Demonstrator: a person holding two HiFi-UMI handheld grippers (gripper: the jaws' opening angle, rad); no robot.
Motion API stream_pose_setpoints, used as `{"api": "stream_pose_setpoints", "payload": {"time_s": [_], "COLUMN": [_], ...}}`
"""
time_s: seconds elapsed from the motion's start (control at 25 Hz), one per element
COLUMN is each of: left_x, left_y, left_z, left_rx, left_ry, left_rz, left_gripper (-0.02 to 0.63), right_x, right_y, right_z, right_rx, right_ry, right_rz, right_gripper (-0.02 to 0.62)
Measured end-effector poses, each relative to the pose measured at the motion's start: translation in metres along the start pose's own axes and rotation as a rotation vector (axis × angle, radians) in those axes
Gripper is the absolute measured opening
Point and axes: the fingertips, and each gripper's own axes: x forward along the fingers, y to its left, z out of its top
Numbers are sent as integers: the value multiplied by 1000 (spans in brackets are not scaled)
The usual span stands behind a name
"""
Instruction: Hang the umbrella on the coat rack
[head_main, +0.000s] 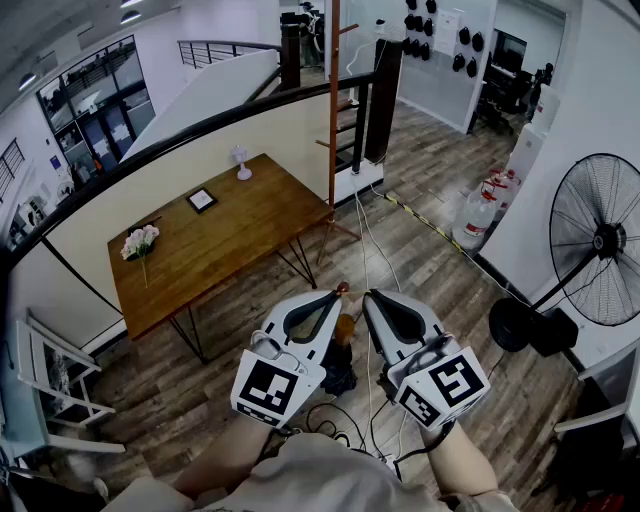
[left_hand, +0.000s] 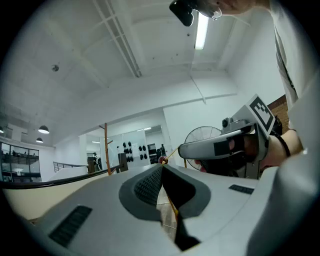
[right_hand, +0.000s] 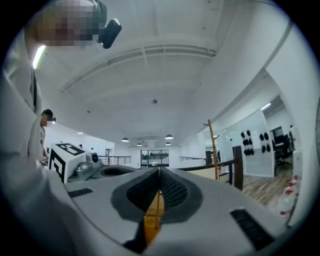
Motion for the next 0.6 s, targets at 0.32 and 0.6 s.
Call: {"api": "stream_pose_setpoints", "payload": {"time_s": [0.32, 0.6], "left_x": [18, 29], "left_y": [-5, -22], "left_z": [7, 7], "left_rx": [-27, -1], "left_ry": [-10, 4], "left_rz": [9, 31], "left_gripper": [5, 5], "right_x": [-7, -23], "right_y": [-15, -31], "right_z": [-1, -6], "right_rx": [11, 48], "right_ry": [-3, -5], "right_rz": [6, 10], "right_gripper": [8, 8]}}
